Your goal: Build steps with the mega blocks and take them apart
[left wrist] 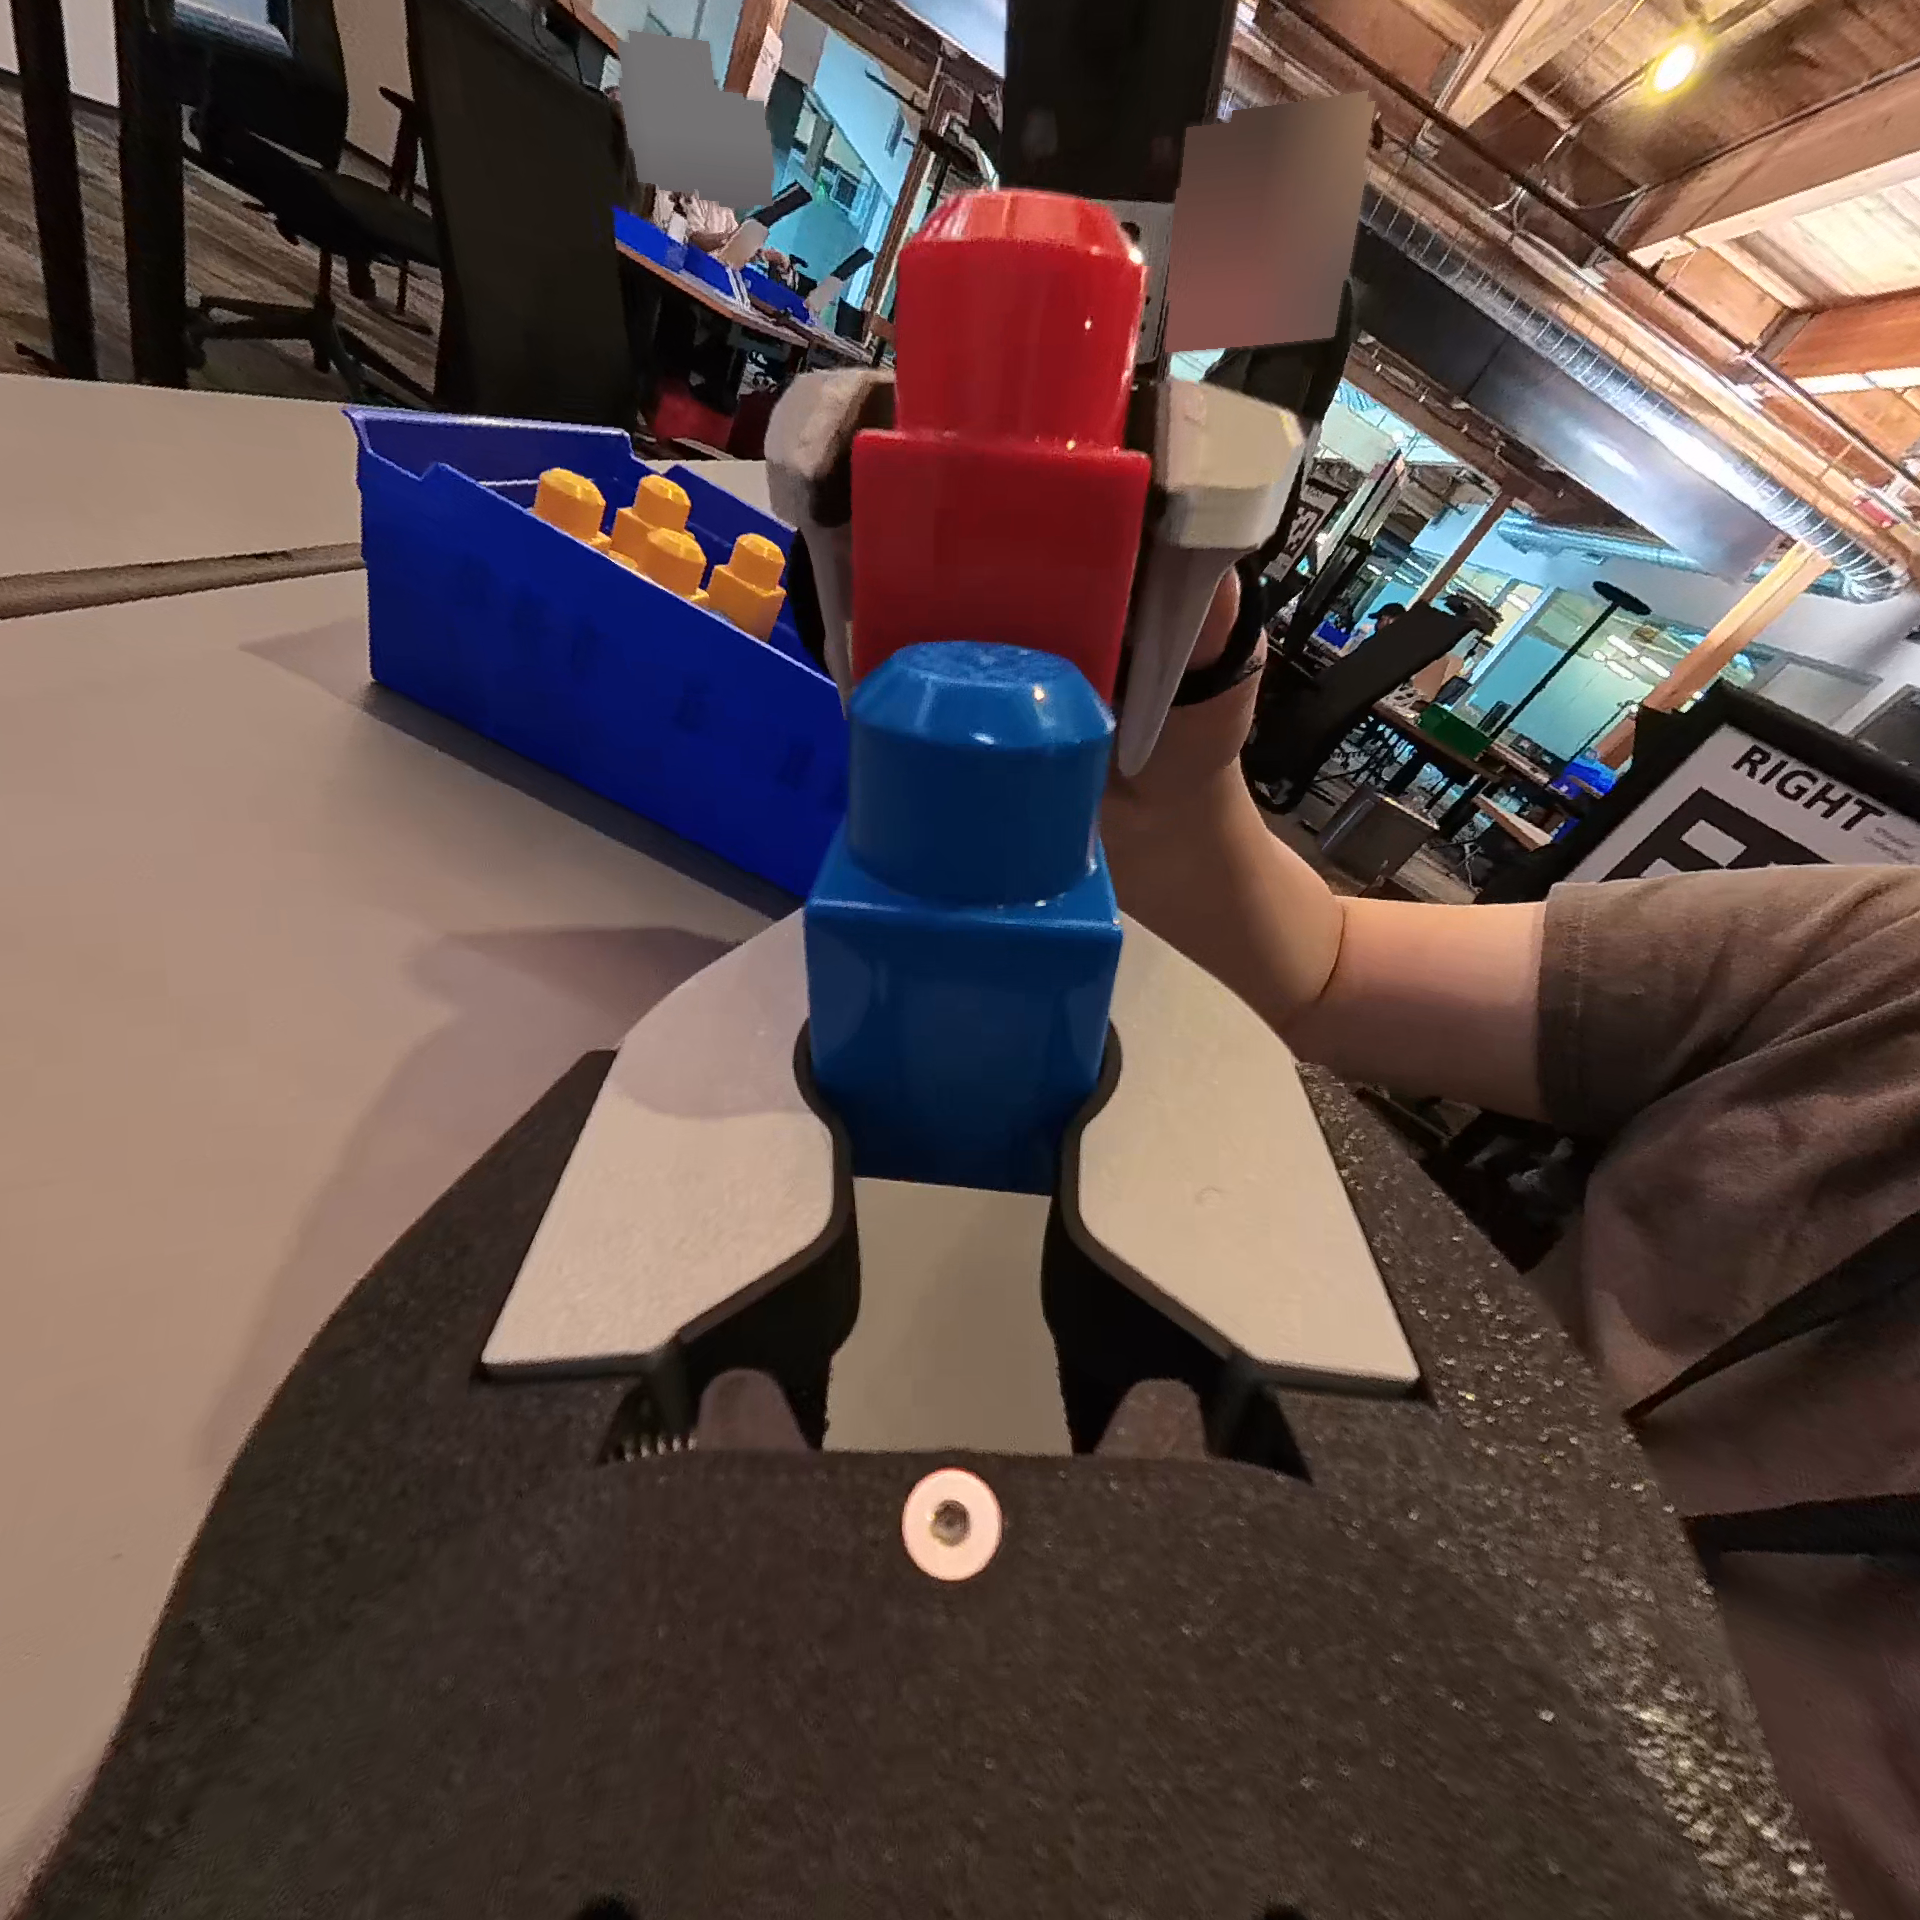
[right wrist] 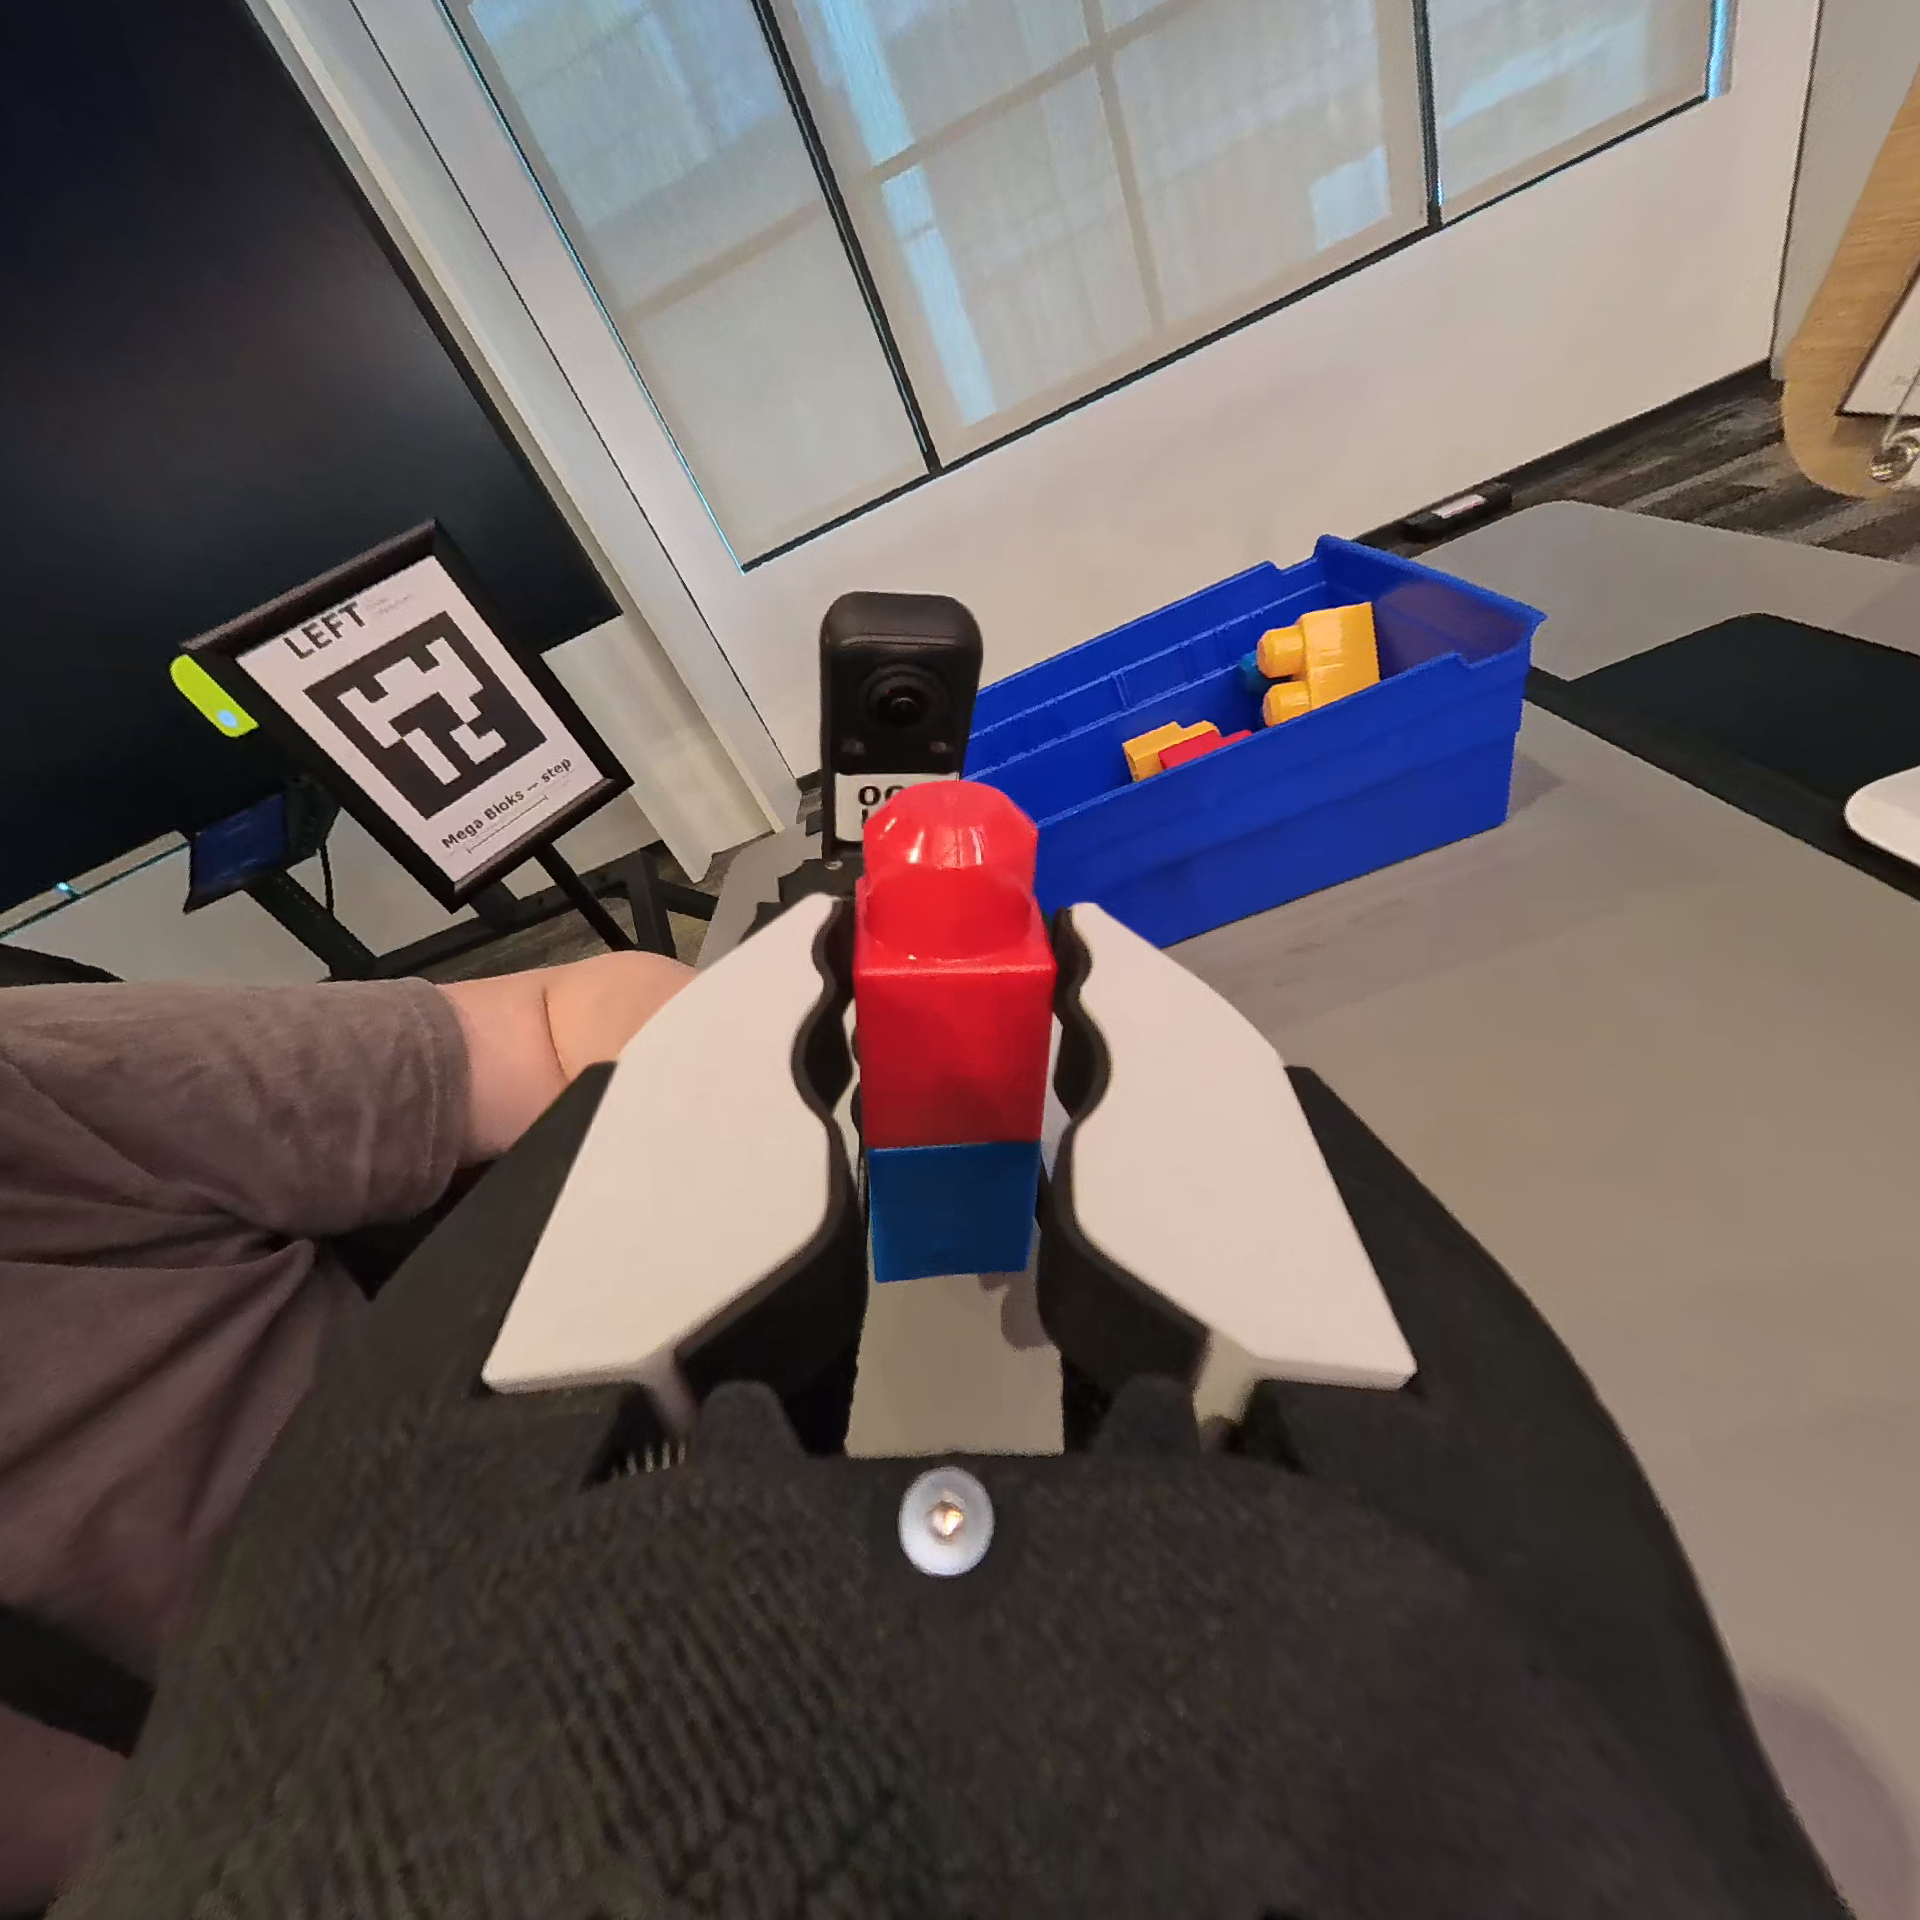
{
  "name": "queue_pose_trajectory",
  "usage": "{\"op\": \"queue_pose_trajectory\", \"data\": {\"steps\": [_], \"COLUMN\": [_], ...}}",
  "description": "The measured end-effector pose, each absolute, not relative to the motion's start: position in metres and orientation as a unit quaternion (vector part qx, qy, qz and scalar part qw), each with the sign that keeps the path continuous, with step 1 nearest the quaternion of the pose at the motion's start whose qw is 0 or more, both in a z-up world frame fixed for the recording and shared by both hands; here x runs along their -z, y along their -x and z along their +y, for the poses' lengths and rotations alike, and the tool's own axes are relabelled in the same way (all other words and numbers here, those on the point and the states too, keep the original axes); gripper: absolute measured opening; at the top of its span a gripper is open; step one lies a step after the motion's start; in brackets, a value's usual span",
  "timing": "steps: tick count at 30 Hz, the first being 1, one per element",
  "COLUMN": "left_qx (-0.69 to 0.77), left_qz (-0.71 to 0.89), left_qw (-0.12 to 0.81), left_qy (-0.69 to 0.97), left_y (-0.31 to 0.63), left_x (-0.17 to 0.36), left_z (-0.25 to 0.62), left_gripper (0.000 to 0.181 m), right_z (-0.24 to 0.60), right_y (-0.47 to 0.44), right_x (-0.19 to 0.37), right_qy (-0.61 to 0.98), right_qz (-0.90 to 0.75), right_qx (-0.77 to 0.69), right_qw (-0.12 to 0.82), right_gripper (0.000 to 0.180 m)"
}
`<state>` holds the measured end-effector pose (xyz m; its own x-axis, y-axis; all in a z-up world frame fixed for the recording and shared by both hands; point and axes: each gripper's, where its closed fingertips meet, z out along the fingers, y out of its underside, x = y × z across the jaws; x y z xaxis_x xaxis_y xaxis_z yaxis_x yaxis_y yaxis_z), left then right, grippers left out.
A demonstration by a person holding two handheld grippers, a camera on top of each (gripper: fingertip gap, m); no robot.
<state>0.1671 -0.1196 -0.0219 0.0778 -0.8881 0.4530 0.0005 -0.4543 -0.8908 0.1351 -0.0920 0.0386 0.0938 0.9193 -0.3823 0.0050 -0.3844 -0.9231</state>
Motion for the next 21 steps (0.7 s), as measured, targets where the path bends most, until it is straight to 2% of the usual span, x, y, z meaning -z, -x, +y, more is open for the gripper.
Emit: {"op": "queue_pose_trajectory", "data": {"steps": [11,21], "left_qx": [0.546,0.516], "left_qz": [0.381,0.401], "left_qw": [0.398,0.451], "left_qy": [0.631,0.608], "left_y": [-0.164,-0.164], "left_x": [0.025,0.006], "left_z": [-0.121,-0.122], "left_gripper": [0.04,0.041], "right_z": [-0.098,-0.11], "right_y": [-0.135,-0.139], "right_x": [-0.036,-0.06], "right_qy": [0.607,0.544], "right_qz": [-0.402,-0.45], "right_qx": [-0.558,-0.527], "right_qw": [0.398,0.474], "right_gripper": [0.038,0.041]}}
